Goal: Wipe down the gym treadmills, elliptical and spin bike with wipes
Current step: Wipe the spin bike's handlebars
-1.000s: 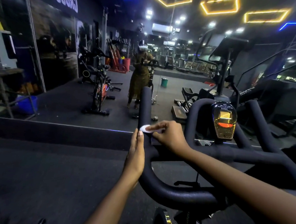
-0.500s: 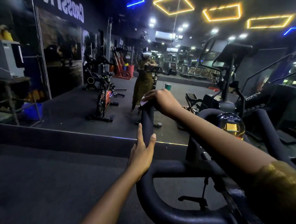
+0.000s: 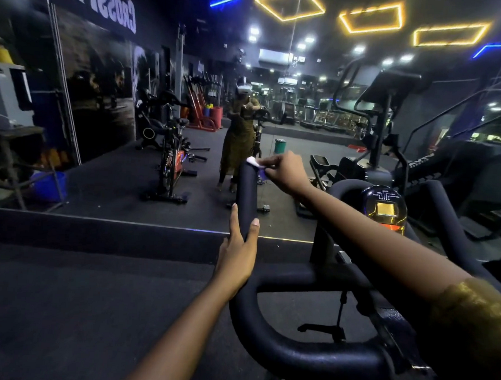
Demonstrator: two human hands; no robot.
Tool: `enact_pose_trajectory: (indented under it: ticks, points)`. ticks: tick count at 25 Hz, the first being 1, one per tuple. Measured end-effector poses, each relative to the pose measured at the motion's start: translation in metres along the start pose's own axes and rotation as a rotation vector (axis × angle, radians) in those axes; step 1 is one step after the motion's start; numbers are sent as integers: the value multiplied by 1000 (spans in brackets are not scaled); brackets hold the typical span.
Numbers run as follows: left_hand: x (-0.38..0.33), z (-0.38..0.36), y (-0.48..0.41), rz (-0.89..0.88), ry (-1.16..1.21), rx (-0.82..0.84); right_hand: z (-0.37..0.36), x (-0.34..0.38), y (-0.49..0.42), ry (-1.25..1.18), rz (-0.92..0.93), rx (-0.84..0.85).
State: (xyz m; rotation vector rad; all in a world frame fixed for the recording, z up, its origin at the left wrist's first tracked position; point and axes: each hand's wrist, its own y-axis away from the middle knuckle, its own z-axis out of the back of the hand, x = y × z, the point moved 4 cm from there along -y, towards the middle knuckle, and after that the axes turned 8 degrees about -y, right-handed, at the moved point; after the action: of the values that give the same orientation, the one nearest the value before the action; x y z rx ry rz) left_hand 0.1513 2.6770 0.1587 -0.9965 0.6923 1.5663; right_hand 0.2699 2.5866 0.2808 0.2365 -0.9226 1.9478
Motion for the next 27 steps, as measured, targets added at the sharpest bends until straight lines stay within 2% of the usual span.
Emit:
enact_pose_trajectory:
  ticks: [5,9,12,14,17,20,23,27]
  points:
    - [-3,1,4,-64,2,26,28,18,61,218,102,147]
    - [4,4,24,-261,-24,27,31,13,129,426,89,284]
    - [9,7,38,-460,-215,-46,10,16,177,363,241,358]
    - [4,6,43,-604,-348,-67,7,15,194,335,340,301]
    - [-7,-3,44,-753,-568,60,24,0,207,406,400,237]
    - [-13,-12,43,-857,-779,217,47,-23,221,497,335,239]
    - [-12,-16,44,-898,-920,285,71,-35,231,530,245,193]
    - [-12,-16,46,-913,-913,268,82,-7,188,575,201,-62]
